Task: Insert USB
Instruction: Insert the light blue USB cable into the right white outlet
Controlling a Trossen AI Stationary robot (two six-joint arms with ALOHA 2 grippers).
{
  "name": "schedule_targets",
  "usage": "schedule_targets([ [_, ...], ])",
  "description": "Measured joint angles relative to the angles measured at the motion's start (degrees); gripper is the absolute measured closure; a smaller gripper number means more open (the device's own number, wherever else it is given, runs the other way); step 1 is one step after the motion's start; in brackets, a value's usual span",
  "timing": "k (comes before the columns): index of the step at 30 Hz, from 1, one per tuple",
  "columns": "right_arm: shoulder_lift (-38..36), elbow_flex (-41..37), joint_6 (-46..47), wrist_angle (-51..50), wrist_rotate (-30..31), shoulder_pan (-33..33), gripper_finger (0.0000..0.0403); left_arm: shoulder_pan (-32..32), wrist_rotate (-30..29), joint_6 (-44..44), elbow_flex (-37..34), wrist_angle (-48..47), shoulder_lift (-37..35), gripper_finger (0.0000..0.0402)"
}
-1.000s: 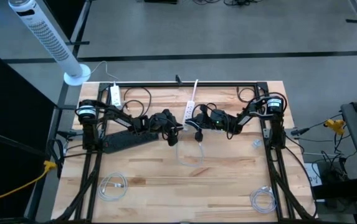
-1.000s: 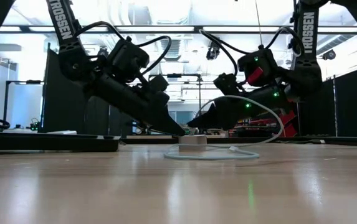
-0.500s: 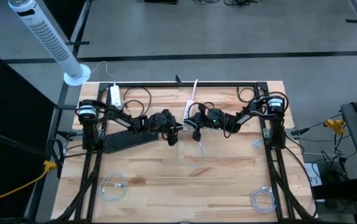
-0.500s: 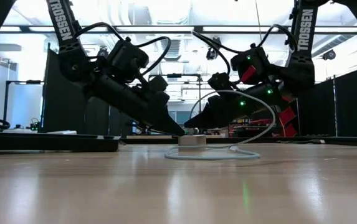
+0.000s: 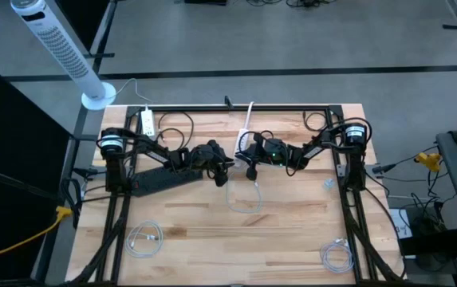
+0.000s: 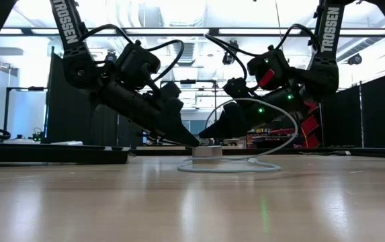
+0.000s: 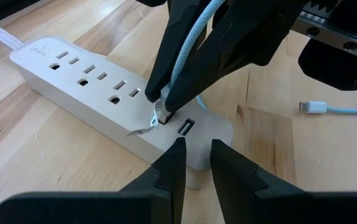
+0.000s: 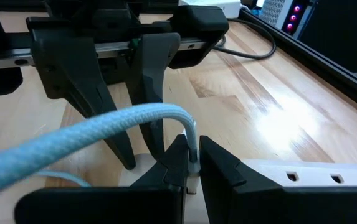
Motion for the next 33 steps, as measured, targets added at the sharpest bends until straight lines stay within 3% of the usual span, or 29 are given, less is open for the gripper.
schedule_targets([
  [29, -0.2, 0.2, -0.4, -3.1, -0.1, -0.5, 0.0388, 0.0, 0.0, 0.0, 0.5, 0.0, 0.0, 0.0339],
  [33, -0.2, 0.3, -0.8, -3.4, -2.8, -0.3, 0.0388, 0.0, 0.0, -0.2, 0.5, 0.0, 0.0, 0.0339],
])
